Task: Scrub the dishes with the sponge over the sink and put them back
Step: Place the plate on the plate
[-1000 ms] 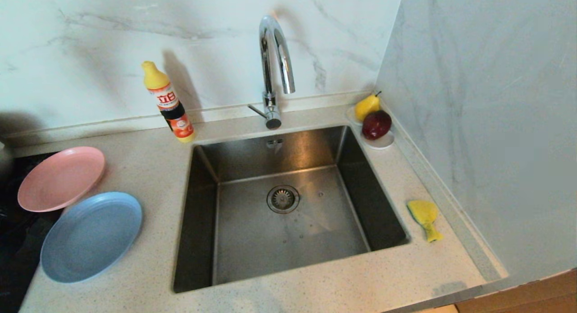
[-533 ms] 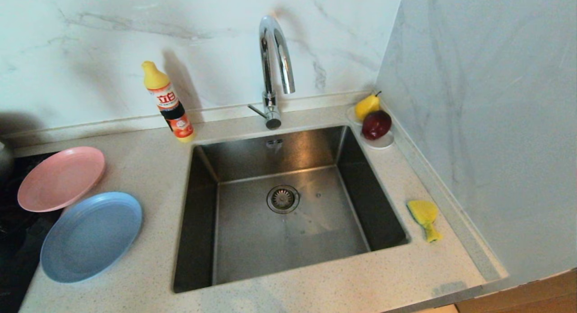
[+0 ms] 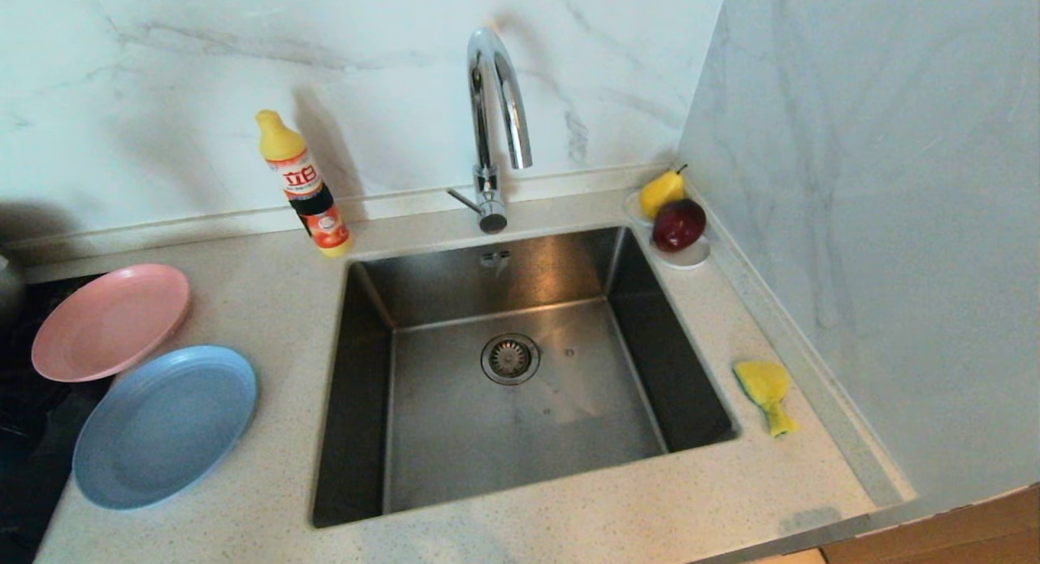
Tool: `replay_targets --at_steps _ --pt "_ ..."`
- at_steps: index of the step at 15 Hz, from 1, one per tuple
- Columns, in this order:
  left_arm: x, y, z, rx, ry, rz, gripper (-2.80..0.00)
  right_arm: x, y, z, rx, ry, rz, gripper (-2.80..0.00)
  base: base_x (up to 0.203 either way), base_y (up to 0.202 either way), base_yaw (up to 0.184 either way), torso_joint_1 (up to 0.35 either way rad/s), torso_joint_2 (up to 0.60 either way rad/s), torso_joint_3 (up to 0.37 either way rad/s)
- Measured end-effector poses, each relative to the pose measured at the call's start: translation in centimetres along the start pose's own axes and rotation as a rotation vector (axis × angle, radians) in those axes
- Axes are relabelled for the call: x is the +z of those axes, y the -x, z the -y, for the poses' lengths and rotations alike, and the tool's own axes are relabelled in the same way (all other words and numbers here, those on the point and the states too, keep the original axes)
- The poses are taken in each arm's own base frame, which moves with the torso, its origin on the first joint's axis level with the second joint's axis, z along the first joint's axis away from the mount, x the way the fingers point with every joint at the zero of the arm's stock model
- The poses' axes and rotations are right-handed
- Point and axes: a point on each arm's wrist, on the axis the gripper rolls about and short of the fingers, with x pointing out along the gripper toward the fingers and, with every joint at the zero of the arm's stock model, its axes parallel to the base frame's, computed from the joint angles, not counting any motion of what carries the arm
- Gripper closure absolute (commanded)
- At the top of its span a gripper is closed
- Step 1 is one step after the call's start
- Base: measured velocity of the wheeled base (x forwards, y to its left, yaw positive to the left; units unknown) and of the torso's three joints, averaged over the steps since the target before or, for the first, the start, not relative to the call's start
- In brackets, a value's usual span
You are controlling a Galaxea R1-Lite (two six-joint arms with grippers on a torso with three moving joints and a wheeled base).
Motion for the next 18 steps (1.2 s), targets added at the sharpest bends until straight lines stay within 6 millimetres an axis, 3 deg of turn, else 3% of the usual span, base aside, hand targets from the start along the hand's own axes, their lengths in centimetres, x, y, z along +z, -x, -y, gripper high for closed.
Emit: replay_targets --at_steps 4,10,18 --pt "0.5 -0.1 0.4 -0.018 -0.001 0.006 -2.80 0.0 0.0 0.0 -0.001 0.000 0.000 0.00 0.000 0.000 0.000 0.000 0.00 0.000" --pt "1.6 2.4 2.0 -0.174 0.016 0.021 -2.80 0.0 0.0 0.0 0.000 0.000 0.000 0.00 0.000 0.000 0.000 0.000 0.00 0.000" --pt "3.9 -0.4 3.6 -0.182 0.067 0.026 -2.80 0.0 0.0 0.0 0.000 0.000 0.000 0.00 0.000 0.000 0.000 0.000 0.00 0.000"
